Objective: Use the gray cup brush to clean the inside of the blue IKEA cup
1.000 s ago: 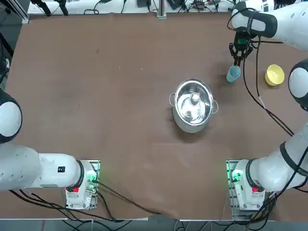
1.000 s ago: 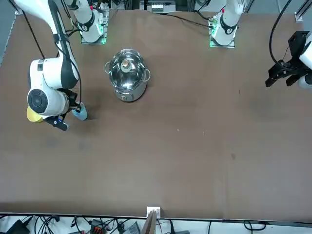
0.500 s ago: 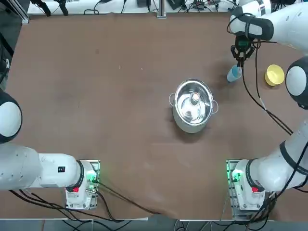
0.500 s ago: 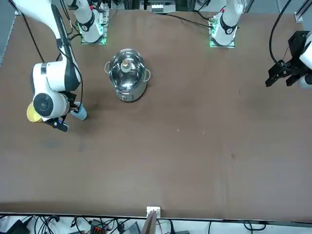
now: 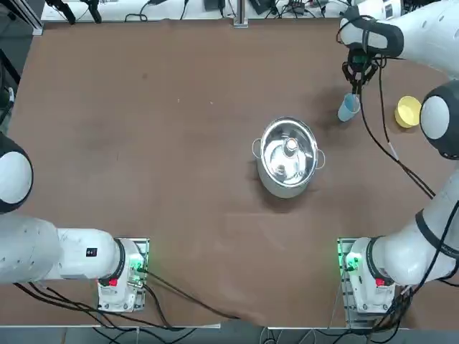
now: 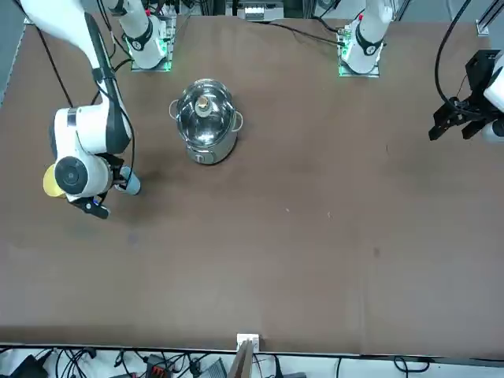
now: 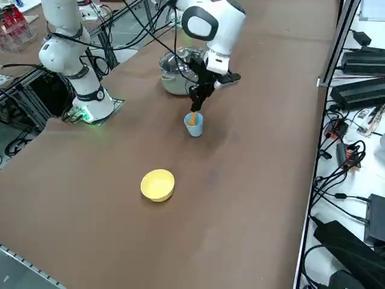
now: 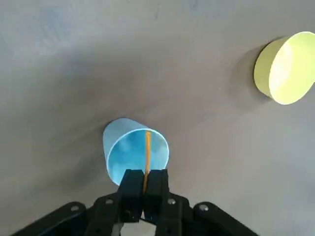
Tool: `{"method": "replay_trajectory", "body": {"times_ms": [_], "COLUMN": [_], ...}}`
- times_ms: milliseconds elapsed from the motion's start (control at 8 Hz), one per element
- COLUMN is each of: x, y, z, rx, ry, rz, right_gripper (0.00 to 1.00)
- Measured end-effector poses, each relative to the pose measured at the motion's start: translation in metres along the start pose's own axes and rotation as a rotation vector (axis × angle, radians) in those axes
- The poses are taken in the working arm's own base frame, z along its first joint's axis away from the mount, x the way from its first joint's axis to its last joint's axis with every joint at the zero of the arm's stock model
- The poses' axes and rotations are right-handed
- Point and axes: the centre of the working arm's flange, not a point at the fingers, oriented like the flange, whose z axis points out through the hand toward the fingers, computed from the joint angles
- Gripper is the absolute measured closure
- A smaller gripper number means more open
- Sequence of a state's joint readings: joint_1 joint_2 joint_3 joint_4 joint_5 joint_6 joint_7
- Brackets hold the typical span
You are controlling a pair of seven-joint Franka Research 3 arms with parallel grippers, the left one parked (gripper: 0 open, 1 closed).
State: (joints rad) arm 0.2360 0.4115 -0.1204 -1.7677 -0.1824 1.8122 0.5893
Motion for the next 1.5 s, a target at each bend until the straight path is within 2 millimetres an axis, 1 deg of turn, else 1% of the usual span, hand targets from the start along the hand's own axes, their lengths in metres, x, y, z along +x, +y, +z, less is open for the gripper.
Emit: {"method": "replay_trajectory", "body": {"times_ms": [375, 625, 1000, 1500], "x": [-0.005, -0.007, -0.010, -0.012], "y": [-0.018, -0.025, -0.025, -0.015], "z": [0.001, -0.001, 0.000, 0.005], "rx": [0.031, 0.049, 0.047, -0.035], "ry": [-0.014, -0.024, -0.050, -0.069], "rz": [0.032, 0.054, 0.064, 0.055], "right_gripper": [0.95, 0.95, 0.95, 0.95]}}
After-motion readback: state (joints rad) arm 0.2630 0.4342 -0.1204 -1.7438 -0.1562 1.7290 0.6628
